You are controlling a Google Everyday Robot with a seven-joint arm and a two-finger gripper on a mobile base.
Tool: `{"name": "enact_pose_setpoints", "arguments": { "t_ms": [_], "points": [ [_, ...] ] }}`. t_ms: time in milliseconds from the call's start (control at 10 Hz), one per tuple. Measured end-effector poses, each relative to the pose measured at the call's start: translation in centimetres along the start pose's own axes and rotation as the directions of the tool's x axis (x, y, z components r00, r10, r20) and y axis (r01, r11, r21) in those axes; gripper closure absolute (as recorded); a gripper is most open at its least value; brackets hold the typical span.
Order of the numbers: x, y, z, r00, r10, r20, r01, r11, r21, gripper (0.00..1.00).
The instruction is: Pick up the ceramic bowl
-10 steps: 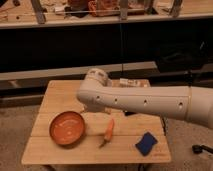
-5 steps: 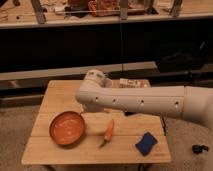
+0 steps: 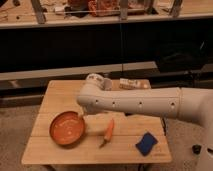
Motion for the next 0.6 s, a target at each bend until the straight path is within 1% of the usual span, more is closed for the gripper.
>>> {"name": "enact_pose_setpoints", "arguments": {
  "t_ms": [200, 400, 500, 600],
  "points": [
    [-0.1, -0.3, 0.7, 0.999, -0.043, 0.001, 0.043, 0.999, 0.006, 0.20],
    [-0.2, -1.1, 1.7, 0.995, -0.096, 0.005, 0.096, 0.995, 0.013, 0.20],
    [-0.4, -1.7, 2.5, 0.992, -0.128, 0.008, 0.128, 0.992, 0.017, 0.20],
    [-0.4, -2.1, 2.9, 0.989, -0.145, 0.011, 0.145, 0.989, 0.019, 0.20]
  ]
}}
